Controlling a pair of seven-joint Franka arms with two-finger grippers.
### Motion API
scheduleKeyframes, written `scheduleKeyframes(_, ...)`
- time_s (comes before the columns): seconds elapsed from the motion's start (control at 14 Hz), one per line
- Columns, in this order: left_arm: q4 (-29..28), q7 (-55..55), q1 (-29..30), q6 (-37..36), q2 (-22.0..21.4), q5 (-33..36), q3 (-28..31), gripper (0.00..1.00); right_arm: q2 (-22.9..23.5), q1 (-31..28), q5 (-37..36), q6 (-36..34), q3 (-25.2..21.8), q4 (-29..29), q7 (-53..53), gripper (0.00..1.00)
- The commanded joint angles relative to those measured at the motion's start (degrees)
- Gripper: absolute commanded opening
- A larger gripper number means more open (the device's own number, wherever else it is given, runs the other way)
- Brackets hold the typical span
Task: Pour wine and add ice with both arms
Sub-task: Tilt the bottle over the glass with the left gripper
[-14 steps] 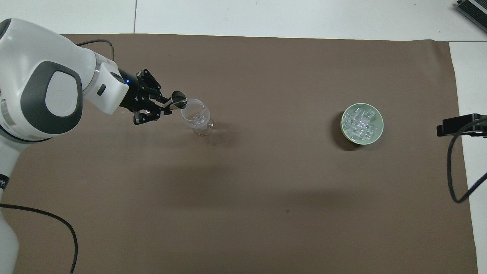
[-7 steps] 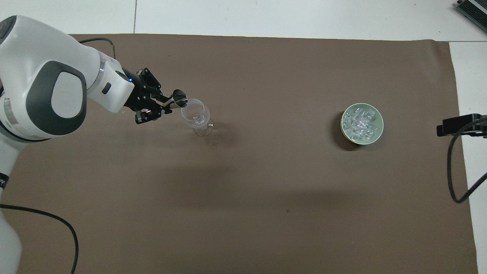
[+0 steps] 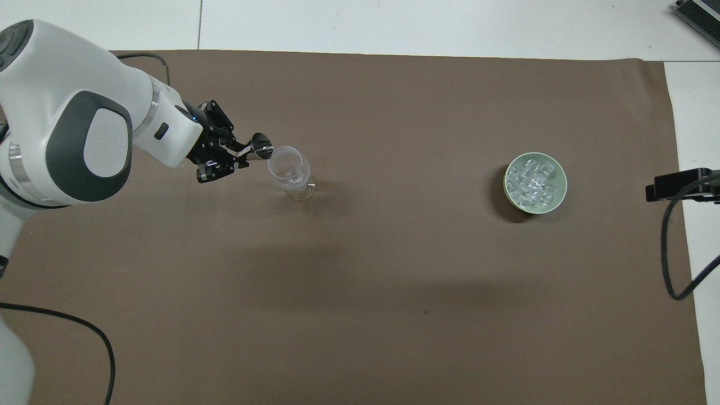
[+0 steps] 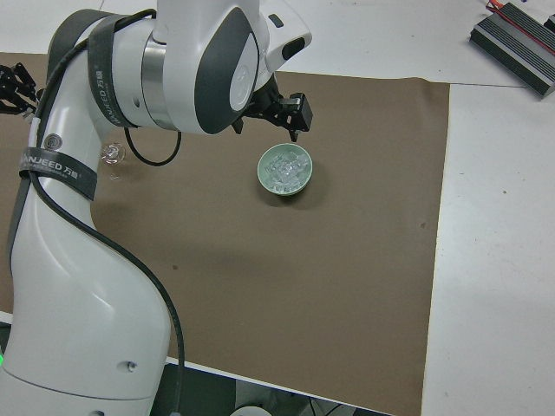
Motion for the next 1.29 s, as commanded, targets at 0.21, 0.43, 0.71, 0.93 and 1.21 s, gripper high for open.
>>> scheduleKeyframes(0.21,1.0,-2.3,-2.9,0.4,0.0,2.9,1.7,0.0,-0.1,-0.4,-0.1,0.3,0.1,-0.1,-1.6,1.0)
scheduleKeyframes(0.43,1.0,-2.3,-3.6,0.2,0.1,4.5,1.8,0.0,-0.1,-0.4,-0.1,0.3,0.1,-0.1,-1.6,1.0)
scheduleKeyframes(0.71,1.2,-2.6,-4.4,0.2,0.2,5.4,1.9,0.0,-0.1,-0.4,-0.1,0.3,0.1,-0.1,-1.6,1.0)
scheduleKeyframes(0.93,1.8,-3.8,-4.8,0.2,0.7,6.4,2.2,0.0,-0.1,-0.4,-0.1,0.3,0.1,-0.1,-1.6,1.0)
scheduleKeyframes(1.21,2.2,-4.7,-5.7,0.1,0.9,7.9,2.3,0.0,-0.1,-0.4,-0.1,0.3,0.1,-0.1,-1.6,1.0)
